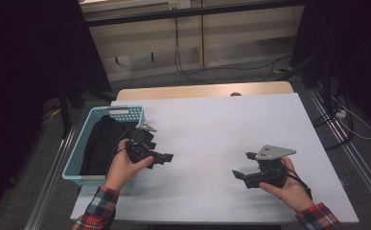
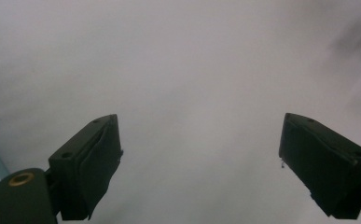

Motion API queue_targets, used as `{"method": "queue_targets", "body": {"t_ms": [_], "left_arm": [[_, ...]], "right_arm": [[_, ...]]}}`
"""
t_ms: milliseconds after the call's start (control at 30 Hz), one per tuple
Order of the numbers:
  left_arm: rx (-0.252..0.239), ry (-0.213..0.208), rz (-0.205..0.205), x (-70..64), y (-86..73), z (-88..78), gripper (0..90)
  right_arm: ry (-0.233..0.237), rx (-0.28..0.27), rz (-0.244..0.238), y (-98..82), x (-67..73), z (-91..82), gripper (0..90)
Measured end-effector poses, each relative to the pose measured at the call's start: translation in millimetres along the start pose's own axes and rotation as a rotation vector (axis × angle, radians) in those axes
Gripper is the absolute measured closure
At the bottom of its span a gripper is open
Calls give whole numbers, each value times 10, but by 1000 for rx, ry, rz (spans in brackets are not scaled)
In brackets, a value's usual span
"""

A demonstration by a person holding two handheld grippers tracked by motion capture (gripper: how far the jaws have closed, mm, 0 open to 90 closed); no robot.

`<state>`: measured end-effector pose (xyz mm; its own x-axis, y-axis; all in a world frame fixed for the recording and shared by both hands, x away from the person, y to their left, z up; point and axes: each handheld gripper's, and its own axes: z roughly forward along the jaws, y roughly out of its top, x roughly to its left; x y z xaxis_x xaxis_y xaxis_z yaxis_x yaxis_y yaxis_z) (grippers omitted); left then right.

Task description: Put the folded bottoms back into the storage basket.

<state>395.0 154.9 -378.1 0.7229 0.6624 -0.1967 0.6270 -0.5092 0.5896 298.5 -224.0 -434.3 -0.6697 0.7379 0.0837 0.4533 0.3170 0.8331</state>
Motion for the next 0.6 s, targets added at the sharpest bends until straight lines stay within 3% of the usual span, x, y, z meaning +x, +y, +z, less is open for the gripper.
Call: {"method": "queue_targets", "body": {"t_ms": [67, 367, 467, 600], "left_arm": [[11, -1, 11, -16, -33, 16, 127], [5, -29, -10, -9, -228, 62, 113], [-5, -32, 21, -6, -288, 62, 122], [-10, -44, 28, -25, -315, 53, 111]], "right_arm": [[-2, 3, 1, -22, -8, -24, 171], [-8, 17, 4, -111, -43, -108, 168], [-13, 22, 4, -133, -48, -115, 167], [-13, 18, 3, -131, -45, -120, 166]]}}
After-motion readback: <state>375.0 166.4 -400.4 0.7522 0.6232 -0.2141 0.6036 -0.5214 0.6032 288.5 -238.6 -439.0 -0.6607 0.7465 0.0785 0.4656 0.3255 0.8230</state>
